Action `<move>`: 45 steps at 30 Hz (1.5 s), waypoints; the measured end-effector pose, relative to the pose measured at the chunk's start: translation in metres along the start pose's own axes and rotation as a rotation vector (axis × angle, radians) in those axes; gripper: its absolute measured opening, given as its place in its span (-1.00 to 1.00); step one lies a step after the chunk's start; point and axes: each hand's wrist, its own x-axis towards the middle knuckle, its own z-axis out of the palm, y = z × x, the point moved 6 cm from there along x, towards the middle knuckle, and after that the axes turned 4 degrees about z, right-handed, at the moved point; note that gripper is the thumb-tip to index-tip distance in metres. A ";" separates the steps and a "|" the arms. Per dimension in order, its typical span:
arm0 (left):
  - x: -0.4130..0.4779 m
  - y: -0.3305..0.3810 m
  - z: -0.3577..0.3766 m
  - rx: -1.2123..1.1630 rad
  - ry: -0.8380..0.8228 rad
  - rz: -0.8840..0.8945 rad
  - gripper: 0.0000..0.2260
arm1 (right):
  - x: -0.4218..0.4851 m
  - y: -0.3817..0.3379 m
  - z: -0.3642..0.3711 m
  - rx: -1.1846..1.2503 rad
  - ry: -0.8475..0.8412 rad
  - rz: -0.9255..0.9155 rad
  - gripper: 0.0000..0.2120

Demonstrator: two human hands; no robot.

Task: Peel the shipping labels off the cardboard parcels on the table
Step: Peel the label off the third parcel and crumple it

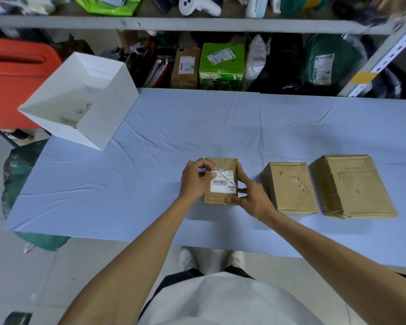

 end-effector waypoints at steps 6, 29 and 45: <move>0.000 0.002 0.000 0.033 0.028 -0.015 -0.94 | -0.001 0.000 0.000 0.002 0.002 0.002 0.01; 0.002 0.008 0.000 0.043 0.013 -0.052 -0.94 | 0.005 -0.013 -0.008 -0.051 0.012 0.011 0.13; -0.003 0.000 0.003 -0.004 0.007 -0.106 -0.92 | 0.007 -0.010 -0.006 -0.069 -0.027 0.018 0.14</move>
